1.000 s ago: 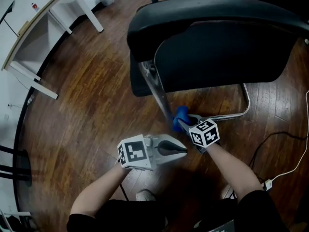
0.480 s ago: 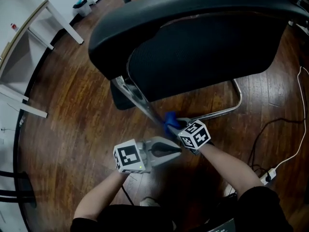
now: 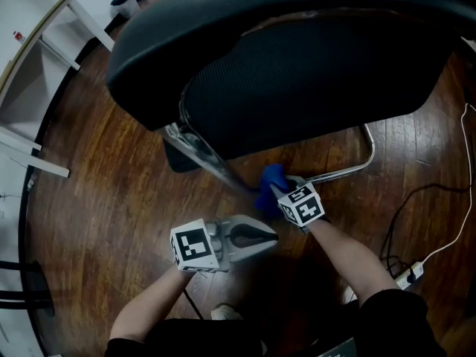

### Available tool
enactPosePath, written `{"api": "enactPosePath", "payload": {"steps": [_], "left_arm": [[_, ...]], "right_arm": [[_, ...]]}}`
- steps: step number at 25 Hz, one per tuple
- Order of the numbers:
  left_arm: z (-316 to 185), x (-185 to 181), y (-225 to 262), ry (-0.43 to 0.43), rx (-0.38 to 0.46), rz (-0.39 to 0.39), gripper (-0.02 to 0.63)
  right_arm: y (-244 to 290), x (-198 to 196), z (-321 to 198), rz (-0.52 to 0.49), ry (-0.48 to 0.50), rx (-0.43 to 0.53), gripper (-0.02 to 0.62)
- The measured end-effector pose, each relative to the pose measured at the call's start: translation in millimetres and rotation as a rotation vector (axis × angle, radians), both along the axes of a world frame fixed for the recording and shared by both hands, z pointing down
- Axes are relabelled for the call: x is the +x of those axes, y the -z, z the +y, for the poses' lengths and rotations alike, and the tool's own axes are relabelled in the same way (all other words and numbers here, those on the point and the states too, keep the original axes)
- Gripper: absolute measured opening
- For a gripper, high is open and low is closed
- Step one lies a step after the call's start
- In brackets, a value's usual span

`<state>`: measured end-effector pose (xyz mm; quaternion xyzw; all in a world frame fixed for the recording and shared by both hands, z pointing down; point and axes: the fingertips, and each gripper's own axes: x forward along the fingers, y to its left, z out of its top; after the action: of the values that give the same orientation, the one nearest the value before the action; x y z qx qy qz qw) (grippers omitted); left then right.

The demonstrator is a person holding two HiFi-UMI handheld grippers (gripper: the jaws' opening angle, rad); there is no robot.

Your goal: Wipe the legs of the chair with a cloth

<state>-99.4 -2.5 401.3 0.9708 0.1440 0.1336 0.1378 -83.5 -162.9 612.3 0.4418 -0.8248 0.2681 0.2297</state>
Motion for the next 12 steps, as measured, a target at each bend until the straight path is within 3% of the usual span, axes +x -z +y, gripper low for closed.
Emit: {"api": "enactPosePath", "payload": {"steps": [5, 12], "left_arm": [[2.0, 24.1, -2.4, -0.032, -0.014, 0.022, 0.000], [7.1, 53.6, -11.8, -0.068, -0.032, 0.010, 0.000]], "right_arm": [[-8.0, 66.8, 6.3, 0.094, -0.086, 0.003, 0.054], [-17.1, 230.7, 23.2, 0.231, -0.344, -0.040, 0.054]]}}
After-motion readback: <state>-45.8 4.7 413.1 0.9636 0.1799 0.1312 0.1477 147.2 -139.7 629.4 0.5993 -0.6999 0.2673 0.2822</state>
